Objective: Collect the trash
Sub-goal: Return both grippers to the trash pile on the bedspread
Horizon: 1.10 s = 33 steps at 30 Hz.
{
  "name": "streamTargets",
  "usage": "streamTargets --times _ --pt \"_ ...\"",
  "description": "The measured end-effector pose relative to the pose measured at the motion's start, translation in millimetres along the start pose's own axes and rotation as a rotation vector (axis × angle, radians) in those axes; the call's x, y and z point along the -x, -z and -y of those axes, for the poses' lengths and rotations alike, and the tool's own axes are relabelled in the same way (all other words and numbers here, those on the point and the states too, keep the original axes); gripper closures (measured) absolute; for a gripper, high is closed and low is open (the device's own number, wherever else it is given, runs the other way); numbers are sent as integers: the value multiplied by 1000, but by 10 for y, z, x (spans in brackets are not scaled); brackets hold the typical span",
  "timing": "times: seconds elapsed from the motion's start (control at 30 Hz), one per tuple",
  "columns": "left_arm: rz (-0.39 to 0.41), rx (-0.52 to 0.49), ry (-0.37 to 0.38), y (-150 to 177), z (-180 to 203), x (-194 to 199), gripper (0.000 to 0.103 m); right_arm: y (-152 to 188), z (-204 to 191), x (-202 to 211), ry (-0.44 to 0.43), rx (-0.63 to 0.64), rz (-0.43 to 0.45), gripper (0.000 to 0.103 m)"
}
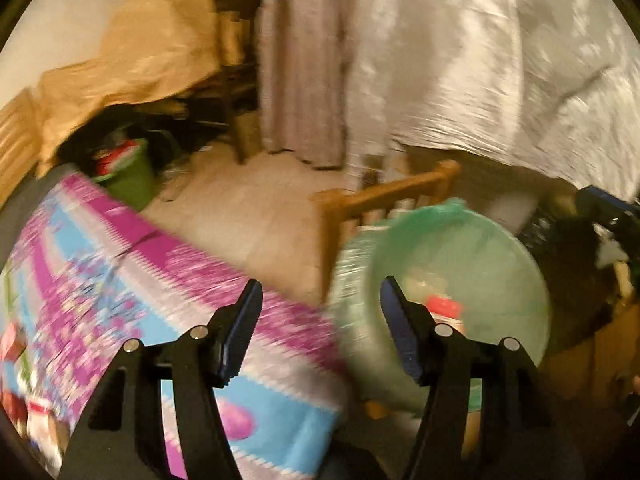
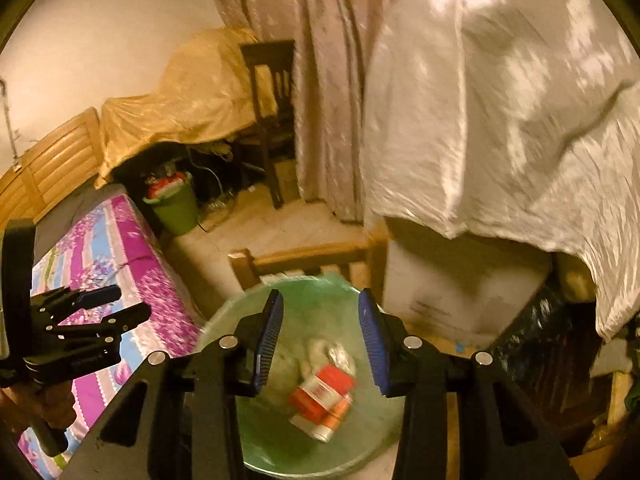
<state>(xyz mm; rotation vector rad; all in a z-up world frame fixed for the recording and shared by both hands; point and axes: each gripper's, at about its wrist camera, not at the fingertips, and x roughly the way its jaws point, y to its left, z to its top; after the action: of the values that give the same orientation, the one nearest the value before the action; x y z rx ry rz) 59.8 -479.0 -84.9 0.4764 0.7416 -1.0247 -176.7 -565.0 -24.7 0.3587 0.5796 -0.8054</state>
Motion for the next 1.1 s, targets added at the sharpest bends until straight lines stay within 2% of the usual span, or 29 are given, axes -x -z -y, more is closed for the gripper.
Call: streamTargets --times 0.03,0.13,0.23,0.27,0.37,0.47,0.6,0.7,0.8,0.9,1.0,1.1 --pt "18 19 -43 77 -112 72 39 13 -110 36 -3 19 30 61" --pt "56 70 -190 361 -481 277 35 85 -559 143 -25 105 122 61" --pt "43 157 -294 654 -878 475 35 181 -1041 212 -68 177 185 61" --pt "40 185 -316 761 -995 543 35 226 -1255 217 -109 198 190 61" --pt "18 287 -417 1180 -1440 812 35 340 -1759 216 -204 249 167 55" --pt "-11 411 -503 1633 -1843 1112 35 492 -2321 224 -314 314 128 54" --pt "-23 638 -592 2322 -2368 1581 35 780 -3081 269 -451 420 64 53" --pt "-22 805 -632 2823 -2652 1881 35 1026 -3564 270 -550 474 -18 52" --pt "-17 978 -637 3294 -2894 2110 35 1292 -3985 228 -629 500 -122 52" --pt "10 1118 -627 3604 -3147 2256 35 1533 -4341 148 -704 501 -229 52" --pt "68 1222 -589 3737 -3337 2311 35 1671 -4676 -35 -788 468 -328 52" --pt "108 1269 -549 3718 -3477 2237 35 1746 -4979 -235 -870 404 -431 52"
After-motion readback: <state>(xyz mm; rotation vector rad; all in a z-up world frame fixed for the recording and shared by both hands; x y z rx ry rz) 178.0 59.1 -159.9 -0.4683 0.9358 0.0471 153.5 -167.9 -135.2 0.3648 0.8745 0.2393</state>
